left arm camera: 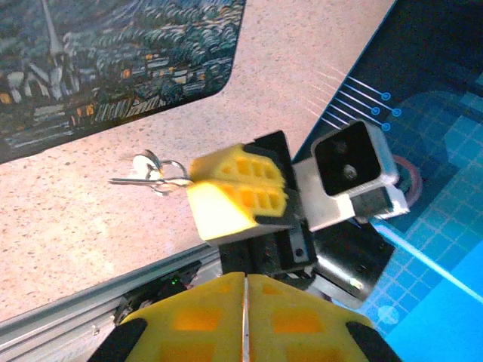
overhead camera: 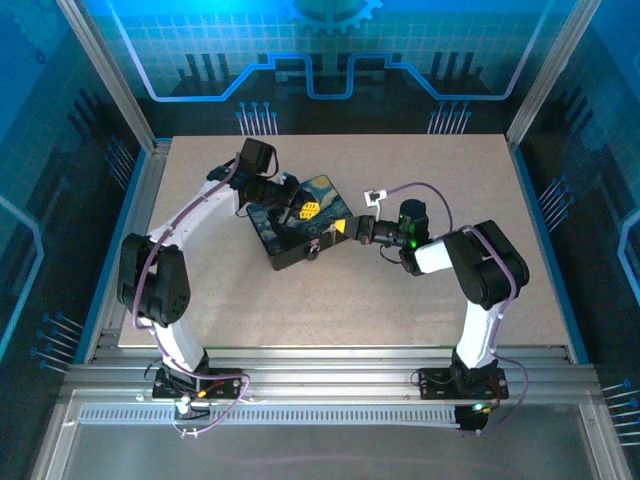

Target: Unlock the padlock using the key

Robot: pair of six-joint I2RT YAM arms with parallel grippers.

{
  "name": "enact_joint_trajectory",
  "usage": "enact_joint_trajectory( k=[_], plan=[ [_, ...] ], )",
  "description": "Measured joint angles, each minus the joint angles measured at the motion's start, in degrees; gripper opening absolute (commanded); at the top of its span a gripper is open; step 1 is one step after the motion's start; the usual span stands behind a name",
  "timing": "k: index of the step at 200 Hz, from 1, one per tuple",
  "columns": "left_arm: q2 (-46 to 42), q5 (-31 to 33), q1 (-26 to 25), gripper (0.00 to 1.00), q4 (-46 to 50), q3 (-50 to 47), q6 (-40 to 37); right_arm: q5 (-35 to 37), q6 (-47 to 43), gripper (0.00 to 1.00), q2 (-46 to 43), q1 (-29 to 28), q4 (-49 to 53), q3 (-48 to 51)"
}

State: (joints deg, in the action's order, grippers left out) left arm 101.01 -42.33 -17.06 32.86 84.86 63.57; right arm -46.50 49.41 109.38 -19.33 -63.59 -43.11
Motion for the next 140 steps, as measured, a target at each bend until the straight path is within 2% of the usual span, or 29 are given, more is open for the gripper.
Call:
enact_joint_trajectory(
  k=[23, 41, 66, 77, 101, 125, 140],
  plan=[
    [0.8, 1.1, 0.0, 0.14, 3.3, 4.4, -2.8, 0.0, 0.8, 0.00, 1.4, 0.0, 0.5, -1.2],
    [1.7, 3.9, 0.0, 0.19, 9.0, 9.8, -7.7, -0.2, 0.7, 0.00, 1.4, 0.0, 1.9, -1.2],
    [2.0, 11.7, -0.7, 0.43, 17.0, 14.6, -15.4, -0.4, -1.1, 0.00, 0.4, 0.7, 6.0, 0.3],
    [1.9, 15.7, -1.9, 0.50, 19.7, 14.6, -17.3, -0.6, -2.1, 0.00, -0.7, 1.4, 8.2, 1.7],
    [1.7, 21.3, -6.2, 0.52, 20.9, 10.2, -18.4, -1.5, -3.9, 0.00, -4.5, 3.5, 12.0, 4.7],
    [1.6, 21.5, -9.7, 0.51, 18.2, 4.1, -18.2, -3.4, -4.7, 0.00, -7.5, 5.3, 14.8, 5.7],
    [1.7, 20.9, -10.2, 0.51, 16.3, 2.1, -18.2, -4.6, -4.7, 0.00, -9.4, 6.2, 16.7, 5.7]
  ],
)
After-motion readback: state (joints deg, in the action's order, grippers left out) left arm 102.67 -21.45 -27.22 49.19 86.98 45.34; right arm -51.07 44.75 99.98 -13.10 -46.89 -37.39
